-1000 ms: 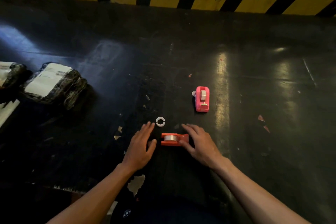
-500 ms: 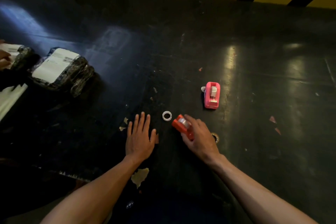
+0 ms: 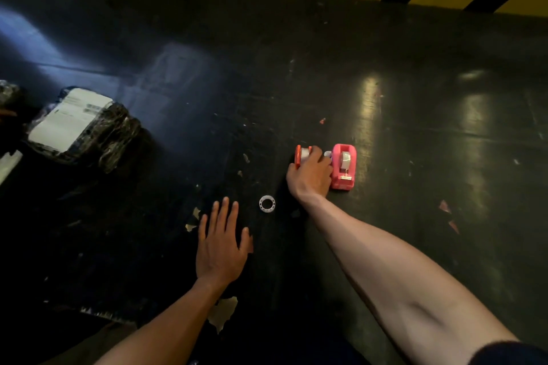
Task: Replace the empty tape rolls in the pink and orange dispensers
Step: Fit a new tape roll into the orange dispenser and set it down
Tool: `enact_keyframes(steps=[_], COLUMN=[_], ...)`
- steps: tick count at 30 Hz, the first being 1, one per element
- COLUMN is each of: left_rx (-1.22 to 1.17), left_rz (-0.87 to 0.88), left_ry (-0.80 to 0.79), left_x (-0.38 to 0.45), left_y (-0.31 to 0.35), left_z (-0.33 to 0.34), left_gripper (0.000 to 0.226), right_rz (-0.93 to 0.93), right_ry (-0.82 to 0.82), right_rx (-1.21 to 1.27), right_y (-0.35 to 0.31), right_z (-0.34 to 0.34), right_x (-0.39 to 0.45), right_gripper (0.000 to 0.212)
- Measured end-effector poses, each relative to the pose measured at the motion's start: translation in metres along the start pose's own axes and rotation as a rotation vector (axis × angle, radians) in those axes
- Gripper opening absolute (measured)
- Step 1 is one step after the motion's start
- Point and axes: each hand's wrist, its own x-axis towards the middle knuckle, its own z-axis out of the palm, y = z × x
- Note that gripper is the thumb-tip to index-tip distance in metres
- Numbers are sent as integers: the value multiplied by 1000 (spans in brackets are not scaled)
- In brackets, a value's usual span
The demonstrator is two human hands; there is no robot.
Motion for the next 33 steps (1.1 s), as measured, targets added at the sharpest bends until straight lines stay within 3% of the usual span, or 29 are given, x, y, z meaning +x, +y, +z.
enact_keyframes(steps=[11,15,19,23,27,33], left_rx=[-19,-59,-187,-232,-236,-286], left_rz=[19,17,70,177,294,244], left_ry=[7,16,14,-77,-167,-144], left_x=[0,1,9,28,44,62], left_y=[-1,-2,1,19,32,30], left_z=[-1,-2,-8,-22,-31,-43], left_gripper=[68,70,74,83,67,48], right_rz=[60,-53,-133,-18,4,-206], right_ry=[-106,-105,-204,-392,-498,-531], right_rx=[117,216,-209,-532,-555,-463], right_y=[0,23,65,94,109,88], right_z=[3,-15,-43,-76,-87,-65], right_x=[9,-29,-55,-62,-73,-77], right_gripper=[90,79,63,74,71,51])
